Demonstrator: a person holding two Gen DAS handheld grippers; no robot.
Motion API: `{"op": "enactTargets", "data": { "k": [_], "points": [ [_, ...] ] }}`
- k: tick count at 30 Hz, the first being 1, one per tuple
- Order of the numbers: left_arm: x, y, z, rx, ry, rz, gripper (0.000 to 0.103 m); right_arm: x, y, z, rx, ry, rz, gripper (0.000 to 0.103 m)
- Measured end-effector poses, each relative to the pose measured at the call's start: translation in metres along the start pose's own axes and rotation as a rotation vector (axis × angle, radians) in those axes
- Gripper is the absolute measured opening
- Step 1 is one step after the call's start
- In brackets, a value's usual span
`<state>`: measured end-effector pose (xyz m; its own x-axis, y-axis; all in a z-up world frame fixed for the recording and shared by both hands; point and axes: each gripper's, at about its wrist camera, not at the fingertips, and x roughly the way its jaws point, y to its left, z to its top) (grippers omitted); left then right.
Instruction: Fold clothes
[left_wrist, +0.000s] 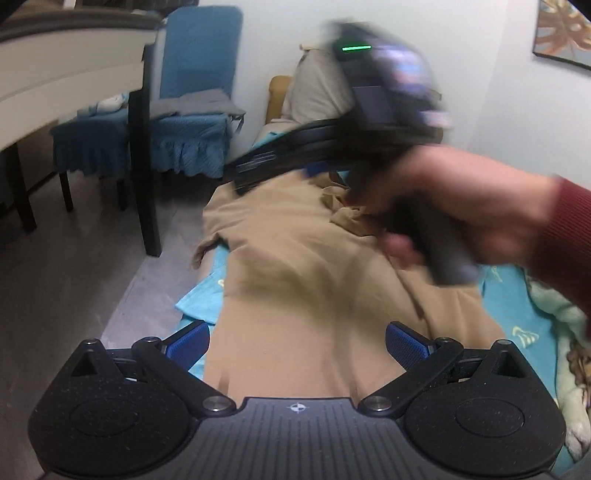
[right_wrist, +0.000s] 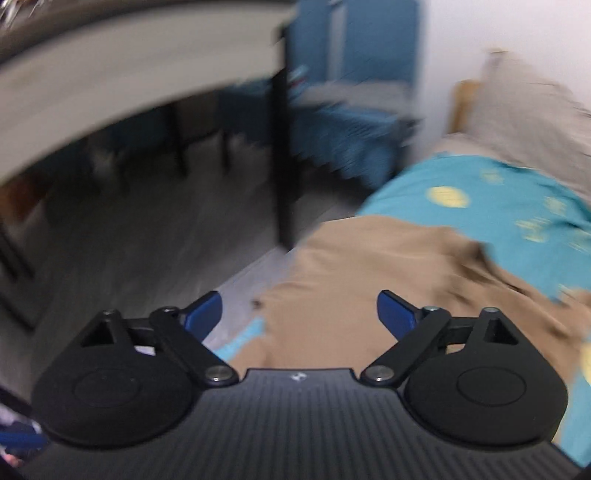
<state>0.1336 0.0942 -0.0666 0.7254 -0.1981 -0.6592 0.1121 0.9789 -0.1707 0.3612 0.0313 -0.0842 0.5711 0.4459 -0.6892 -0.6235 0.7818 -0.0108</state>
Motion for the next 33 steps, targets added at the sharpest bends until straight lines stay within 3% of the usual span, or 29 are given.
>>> {"op": "enactTargets", "data": {
  "k": [1,5,7,12,15,16,18,23,27,30,33],
  "points": [
    [0.004,0.005,0.0,-0.01,0.006,-0.001,0.102,0.022,0.009,0.006,-0.025,0.03,0.015,0.079],
    [0.021,0.02,-0.001,-0.063,0.043,-0.018,0.102,0.101,0.041,0.02,-0.157,0.138,0.051,0.077],
    [0.03,0.024,-0.002,-0.075,0.064,-0.029,0.102,0.134,0.053,0.02,-0.225,0.198,0.043,0.071],
    [0.044,0.025,-0.001,-0.095,0.092,-0.046,0.102,0.181,0.068,0.011,-0.354,0.317,0.011,0.059],
    [0.05,0.024,-0.001,-0.107,0.103,-0.053,0.102,0.187,0.075,0.009,-0.426,0.31,-0.05,0.032],
    [0.052,0.024,-0.001,-0.114,0.106,-0.054,0.102,0.187,0.075,0.009,-0.436,0.303,-0.073,0.014],
    [0.055,0.025,0.0,-0.134,0.101,-0.065,0.102,0.181,0.07,0.009,-0.426,0.277,-0.096,0.007],
    [0.049,0.029,0.003,-0.185,0.026,-0.112,0.102,0.131,0.033,0.031,-0.253,0.088,-0.182,0.006],
    [0.035,0.017,0.005,-0.153,-0.056,-0.189,0.102,0.058,-0.028,0.035,0.028,-0.099,-0.222,0.006],
    [0.031,0.007,0.005,-0.131,-0.085,-0.258,0.102,0.003,-0.084,0.01,0.282,-0.205,-0.268,0.005],
    [0.029,-0.005,0.005,-0.098,-0.105,-0.304,0.102,-0.037,-0.133,-0.039,0.488,-0.235,-0.345,0.003]
  ]
}}
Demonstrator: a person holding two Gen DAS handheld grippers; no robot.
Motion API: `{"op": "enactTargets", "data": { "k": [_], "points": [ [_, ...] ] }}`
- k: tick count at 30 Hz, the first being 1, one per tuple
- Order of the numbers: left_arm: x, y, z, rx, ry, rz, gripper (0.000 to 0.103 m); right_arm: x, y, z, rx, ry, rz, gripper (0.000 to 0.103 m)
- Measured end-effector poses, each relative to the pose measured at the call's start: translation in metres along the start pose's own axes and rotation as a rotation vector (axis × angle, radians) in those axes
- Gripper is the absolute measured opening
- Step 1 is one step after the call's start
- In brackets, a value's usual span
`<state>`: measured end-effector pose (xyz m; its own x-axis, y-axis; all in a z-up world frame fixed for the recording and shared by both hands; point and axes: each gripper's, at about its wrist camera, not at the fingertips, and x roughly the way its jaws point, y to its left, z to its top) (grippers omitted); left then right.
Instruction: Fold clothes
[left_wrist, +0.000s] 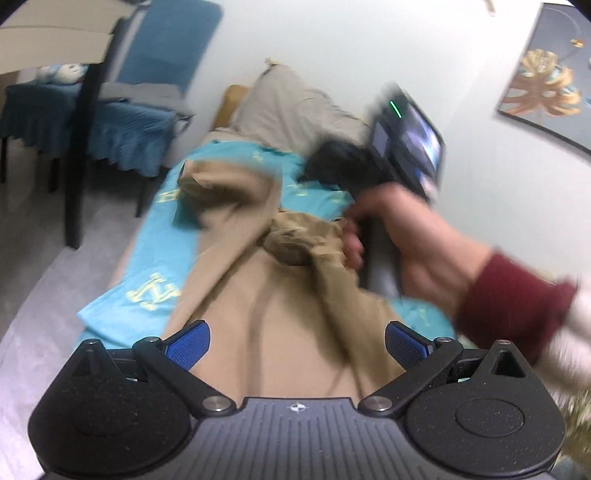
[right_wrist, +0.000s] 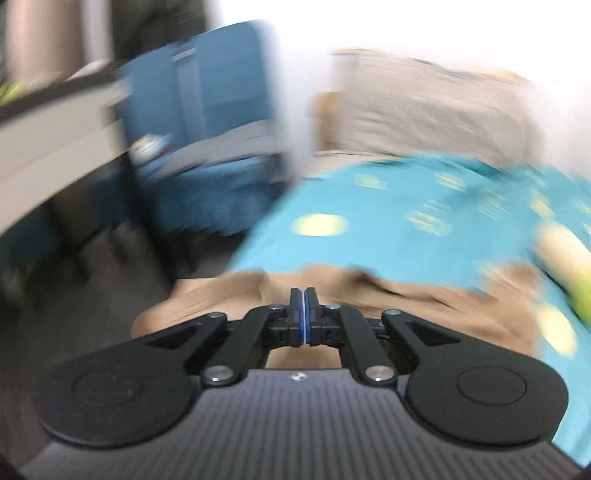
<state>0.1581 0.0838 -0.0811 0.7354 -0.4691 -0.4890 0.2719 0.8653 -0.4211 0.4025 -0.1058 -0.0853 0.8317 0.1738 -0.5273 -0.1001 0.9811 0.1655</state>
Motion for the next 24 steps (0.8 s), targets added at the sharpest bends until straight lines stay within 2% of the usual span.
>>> {"op": "enactTargets", "data": {
  "k": [3,6,8,13,14,15,16,17,22,24],
  "points": [
    [0.006,-0.009,-0.004,0.027,0.008,-0.013,0.102,-0.007,-0.067,-0.027,0.148,0.054,-0.067,0.003],
    [0.016,-0.018,-0.008,0.037,0.038,0.011,0.102,-0.013,-0.101,-0.053,0.177,0.113,-0.088,0.003],
    [0.021,-0.021,-0.009,0.049,0.052,0.033,0.102,-0.018,-0.102,-0.06,0.125,0.092,-0.052,0.006],
    [0.027,-0.023,-0.01,0.098,0.038,0.104,0.102,-0.017,-0.068,-0.051,-0.022,0.076,0.148,0.008],
    [0.027,-0.021,-0.009,0.089,0.034,0.112,0.102,-0.012,-0.053,-0.046,-0.073,0.077,0.176,0.017],
    [0.026,-0.019,-0.008,0.078,0.031,0.122,0.102,-0.007,-0.036,-0.042,-0.131,0.077,0.199,0.03],
    [0.025,-0.016,-0.008,0.066,0.028,0.131,0.102,-0.006,-0.02,-0.041,-0.19,0.074,0.223,0.063],
    [0.025,-0.013,-0.007,0.053,0.023,0.143,0.102,-0.004,-0.005,-0.04,-0.238,0.071,0.249,0.087],
    [0.022,0.007,0.001,-0.041,-0.006,0.187,0.102,0.019,0.064,-0.045,-0.405,0.06,0.392,0.083],
    [0.024,0.015,0.002,-0.088,-0.002,0.193,0.102,0.034,0.089,-0.051,-0.489,0.102,0.411,0.065]
  ]
}}
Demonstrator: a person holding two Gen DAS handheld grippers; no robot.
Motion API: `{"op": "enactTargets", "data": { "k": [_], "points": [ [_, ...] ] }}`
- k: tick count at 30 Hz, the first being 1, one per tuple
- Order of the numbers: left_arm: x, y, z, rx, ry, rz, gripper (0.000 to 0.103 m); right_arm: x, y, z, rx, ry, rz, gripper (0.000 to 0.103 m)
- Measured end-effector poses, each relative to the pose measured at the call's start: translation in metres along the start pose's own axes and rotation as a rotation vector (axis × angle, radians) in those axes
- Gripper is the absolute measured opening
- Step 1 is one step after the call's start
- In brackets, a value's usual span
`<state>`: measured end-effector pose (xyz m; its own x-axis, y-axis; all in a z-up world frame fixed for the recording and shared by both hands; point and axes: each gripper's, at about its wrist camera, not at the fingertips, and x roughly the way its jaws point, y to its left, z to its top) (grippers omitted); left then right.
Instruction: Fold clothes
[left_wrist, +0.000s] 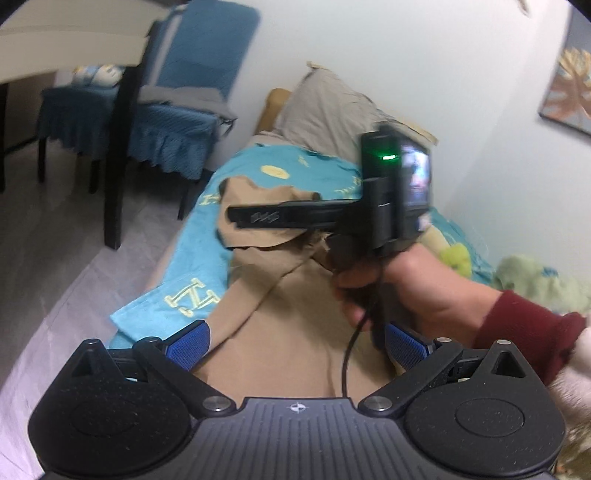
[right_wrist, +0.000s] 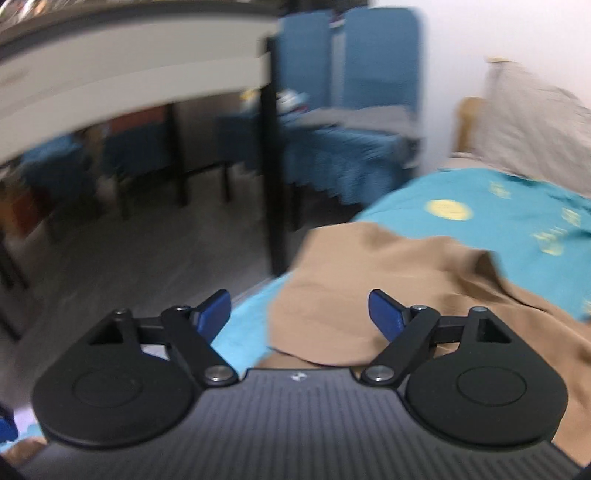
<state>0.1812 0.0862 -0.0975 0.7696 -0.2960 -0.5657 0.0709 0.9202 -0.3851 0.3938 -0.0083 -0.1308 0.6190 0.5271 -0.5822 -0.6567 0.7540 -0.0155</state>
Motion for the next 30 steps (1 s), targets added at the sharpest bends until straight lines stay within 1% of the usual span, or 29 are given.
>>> {"op": "enactTargets", "data": {
  "k": [1,3,4,5,6,7,8,10,12,15,17,18,20,22,24,26,27,30],
  "points": [
    [0.002,0.003,0.001,-0.018,0.007,-0.002,0.102,0.012,0.008,0.001,-0.032,0.044,-0.008,0.058],
    [0.003,0.006,0.001,-0.032,0.011,-0.008,0.102,0.031,0.015,0.0,-0.071,0.108,-0.028,0.057],
    [0.003,0.006,0.001,-0.031,0.011,-0.01,0.102,0.037,0.017,-0.001,-0.083,0.125,-0.04,0.057],
    [0.003,0.006,0.001,-0.028,0.01,-0.011,0.102,0.04,0.017,-0.002,-0.089,0.132,-0.057,0.045],
    [0.002,0.005,0.001,-0.024,0.01,-0.012,0.102,0.043,0.017,-0.003,-0.094,0.139,-0.073,0.035],
    [0.002,0.004,0.001,-0.02,0.012,-0.013,0.102,0.042,0.015,-0.003,-0.074,0.131,-0.083,0.017],
    [0.002,0.003,0.0,-0.018,0.013,-0.015,0.102,0.035,0.008,-0.001,-0.02,0.101,-0.084,0.008],
    [0.0,0.002,-0.001,-0.019,0.013,-0.019,0.102,0.021,-0.007,0.002,0.086,0.035,-0.092,0.007],
    [-0.002,0.001,-0.002,-0.024,0.01,-0.029,0.102,0.001,-0.028,0.007,0.18,-0.052,-0.125,0.006],
    [-0.005,-0.002,-0.002,-0.012,-0.01,-0.047,0.102,-0.024,-0.073,0.013,0.341,-0.145,-0.214,0.006],
    [-0.006,-0.005,-0.002,0.003,-0.025,-0.062,0.102,-0.035,-0.106,0.012,0.447,-0.179,-0.283,0.006],
    [-0.006,-0.007,-0.002,0.01,-0.028,-0.068,0.102,-0.037,-0.123,0.008,0.495,-0.181,-0.315,0.006],
    [-0.005,-0.009,-0.003,0.021,-0.028,-0.076,0.102,-0.036,-0.152,-0.002,0.575,-0.153,-0.376,0.006],
    [-0.002,-0.01,-0.004,0.029,-0.022,-0.077,0.102,-0.03,-0.171,-0.011,0.622,-0.112,-0.432,0.006],
    [0.001,-0.011,-0.005,0.04,-0.014,-0.075,0.102,-0.024,-0.184,-0.024,0.658,-0.084,-0.454,0.006],
    [0.003,-0.012,-0.007,0.054,-0.01,-0.063,0.102,-0.021,-0.194,-0.036,0.702,-0.081,-0.429,0.006],
    [0.004,-0.013,-0.007,0.057,-0.007,-0.06,0.102,-0.021,-0.197,-0.042,0.72,-0.089,-0.411,0.008],
    [0.008,-0.014,-0.009,0.066,0.005,-0.05,0.102,-0.026,-0.194,-0.052,0.746,-0.132,-0.358,0.012]
  ]
}}
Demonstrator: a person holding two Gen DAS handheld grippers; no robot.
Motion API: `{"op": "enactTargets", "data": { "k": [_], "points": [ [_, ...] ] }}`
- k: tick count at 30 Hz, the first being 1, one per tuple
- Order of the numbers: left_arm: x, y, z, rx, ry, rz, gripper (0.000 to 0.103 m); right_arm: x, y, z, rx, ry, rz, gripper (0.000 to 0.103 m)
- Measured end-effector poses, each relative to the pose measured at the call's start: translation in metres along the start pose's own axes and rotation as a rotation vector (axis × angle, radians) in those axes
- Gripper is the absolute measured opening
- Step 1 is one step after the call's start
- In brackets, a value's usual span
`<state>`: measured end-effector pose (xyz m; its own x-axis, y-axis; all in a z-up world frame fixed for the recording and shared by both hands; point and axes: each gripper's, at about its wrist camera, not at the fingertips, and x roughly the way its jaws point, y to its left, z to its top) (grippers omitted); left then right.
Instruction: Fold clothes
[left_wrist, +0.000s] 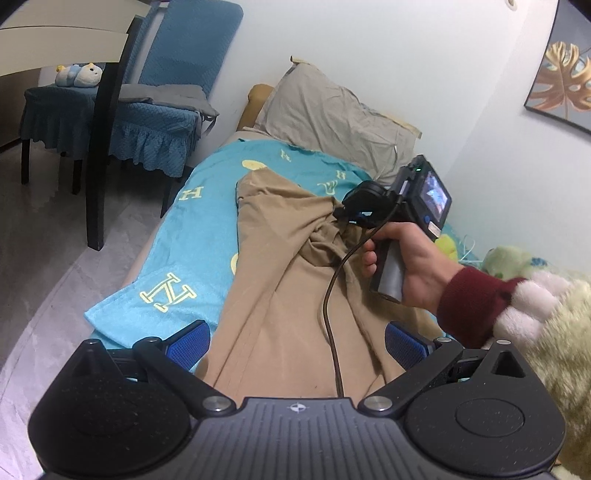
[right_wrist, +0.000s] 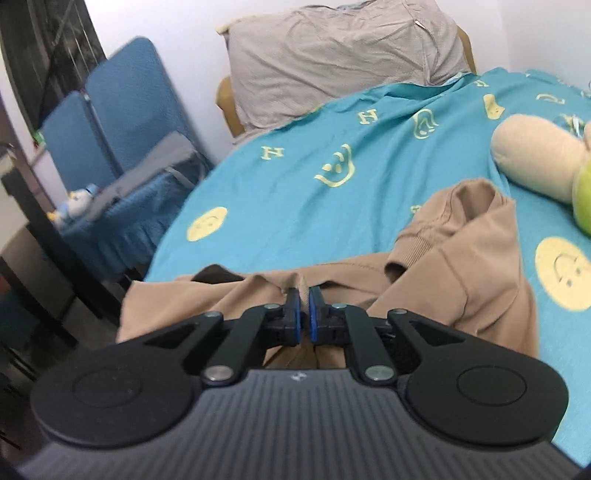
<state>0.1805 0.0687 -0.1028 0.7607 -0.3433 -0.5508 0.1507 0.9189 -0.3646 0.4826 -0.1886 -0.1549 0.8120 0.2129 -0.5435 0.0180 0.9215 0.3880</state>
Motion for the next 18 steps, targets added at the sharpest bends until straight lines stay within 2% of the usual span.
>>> {"op": "enactTargets", "data": {
  "k": [2,3,4,7,9,10,11,12,16,18],
  "points": [
    [0.002,0.0,0.0,0.002,0.006,0.006,0.102,-0.006,-0.006,-0.005,0.043,-0.005,0.048,0.039],
    [0.003,0.0,0.0,0.002,0.006,0.009,0.102,-0.015,-0.009,-0.009,0.07,-0.02,0.074,0.066],
    [0.003,0.0,0.0,0.002,0.007,0.012,0.102,-0.025,-0.011,-0.014,0.087,-0.037,0.099,0.081],
    [0.003,0.0,-0.002,-0.001,0.013,0.029,0.102,-0.046,-0.008,-0.026,0.089,-0.062,0.158,0.082],
    [0.002,0.0,-0.002,-0.006,0.018,0.038,0.102,-0.051,-0.003,-0.035,0.069,-0.02,0.187,0.069],
    [0.002,0.001,-0.002,-0.007,0.019,0.043,0.102,-0.05,0.002,-0.037,0.042,0.005,0.184,0.056],
    [0.002,0.002,-0.003,-0.007,0.021,0.048,0.102,-0.05,0.007,-0.04,0.014,0.03,0.18,0.048],
    [0.003,0.002,-0.003,-0.006,0.023,0.054,0.102,-0.048,0.012,-0.042,-0.016,0.049,0.168,0.045],
    [0.003,0.002,-0.004,0.008,0.03,0.065,0.102,-0.041,0.021,-0.041,-0.067,0.053,0.128,0.008],
    [0.003,0.002,-0.005,0.013,0.029,0.066,0.102,-0.044,0.026,-0.037,-0.104,0.032,0.119,0.003]
  ]
}}
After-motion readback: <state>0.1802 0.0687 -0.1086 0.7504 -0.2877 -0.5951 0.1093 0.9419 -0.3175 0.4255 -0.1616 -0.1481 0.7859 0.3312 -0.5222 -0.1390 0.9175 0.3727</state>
